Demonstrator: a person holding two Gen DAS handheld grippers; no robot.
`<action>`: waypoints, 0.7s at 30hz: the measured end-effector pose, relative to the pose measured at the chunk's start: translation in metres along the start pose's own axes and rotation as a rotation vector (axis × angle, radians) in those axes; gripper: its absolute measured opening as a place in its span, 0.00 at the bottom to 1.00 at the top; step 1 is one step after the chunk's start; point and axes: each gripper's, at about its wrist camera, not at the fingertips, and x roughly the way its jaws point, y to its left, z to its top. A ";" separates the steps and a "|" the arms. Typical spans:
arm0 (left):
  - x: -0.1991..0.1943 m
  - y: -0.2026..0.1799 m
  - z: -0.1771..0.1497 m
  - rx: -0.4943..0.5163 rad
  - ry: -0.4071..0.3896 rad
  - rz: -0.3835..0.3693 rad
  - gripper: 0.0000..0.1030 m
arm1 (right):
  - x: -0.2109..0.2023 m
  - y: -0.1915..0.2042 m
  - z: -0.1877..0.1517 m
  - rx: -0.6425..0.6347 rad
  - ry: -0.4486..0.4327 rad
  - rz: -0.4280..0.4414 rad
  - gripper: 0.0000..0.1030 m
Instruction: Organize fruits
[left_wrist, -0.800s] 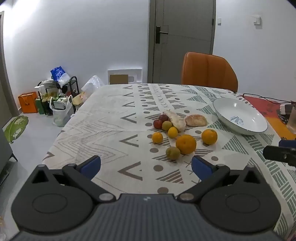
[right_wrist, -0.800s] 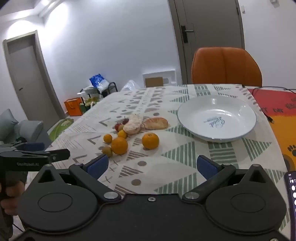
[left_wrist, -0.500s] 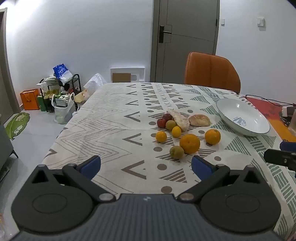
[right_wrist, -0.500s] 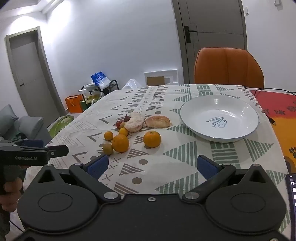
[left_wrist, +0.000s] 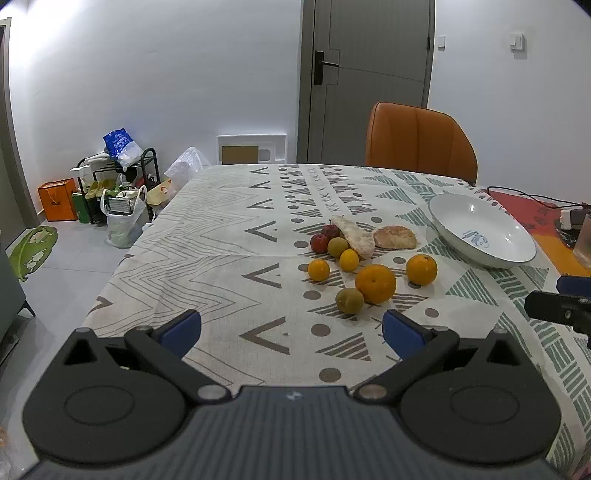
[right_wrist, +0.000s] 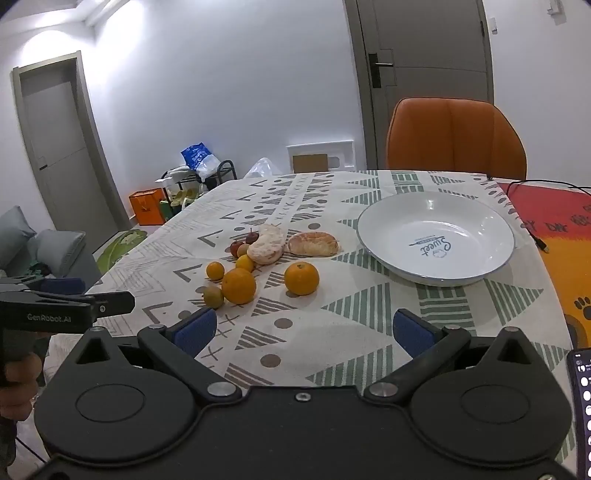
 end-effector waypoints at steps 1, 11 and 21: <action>0.000 0.000 0.000 -0.001 0.000 0.000 1.00 | 0.000 0.000 0.001 -0.003 0.001 0.000 1.00; -0.001 0.001 -0.001 -0.001 0.000 -0.001 1.00 | 0.001 0.002 0.001 -0.009 0.004 -0.004 1.00; -0.002 0.001 -0.001 -0.001 -0.002 -0.001 1.00 | 0.003 0.003 0.002 -0.013 0.006 0.006 1.00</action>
